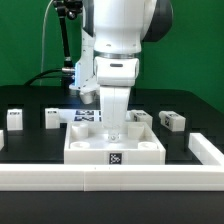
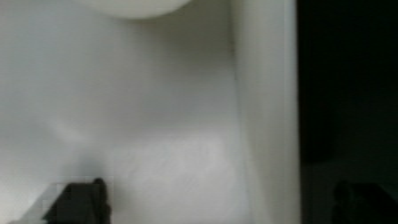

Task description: Assemble one leg

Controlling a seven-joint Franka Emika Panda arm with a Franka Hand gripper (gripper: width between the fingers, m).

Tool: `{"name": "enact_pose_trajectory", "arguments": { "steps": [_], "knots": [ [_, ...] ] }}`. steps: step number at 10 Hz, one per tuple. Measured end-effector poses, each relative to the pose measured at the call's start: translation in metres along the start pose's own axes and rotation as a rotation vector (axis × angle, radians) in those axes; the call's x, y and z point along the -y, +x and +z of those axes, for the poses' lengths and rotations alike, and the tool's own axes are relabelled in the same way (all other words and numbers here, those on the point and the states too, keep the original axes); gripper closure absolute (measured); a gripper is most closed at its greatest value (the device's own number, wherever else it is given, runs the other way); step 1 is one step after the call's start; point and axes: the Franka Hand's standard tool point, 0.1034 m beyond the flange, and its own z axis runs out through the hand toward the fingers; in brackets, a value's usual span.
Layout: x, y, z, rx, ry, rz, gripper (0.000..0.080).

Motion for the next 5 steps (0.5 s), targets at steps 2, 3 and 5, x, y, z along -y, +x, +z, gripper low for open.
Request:
{"name": "enact_pose_trajectory", "arguments": {
  "steps": [2,3,5],
  "knots": [
    [0.0001,-0.0001,0.0001,0.000,0.000,0.000,0.0373],
    [0.0003,-0.0001,0.0002,0.000,0.001,0.000,0.0511],
    [-0.0010,0.0002,-0.0006,-0.001,-0.005,0.000,0.0738]
  ]
}}
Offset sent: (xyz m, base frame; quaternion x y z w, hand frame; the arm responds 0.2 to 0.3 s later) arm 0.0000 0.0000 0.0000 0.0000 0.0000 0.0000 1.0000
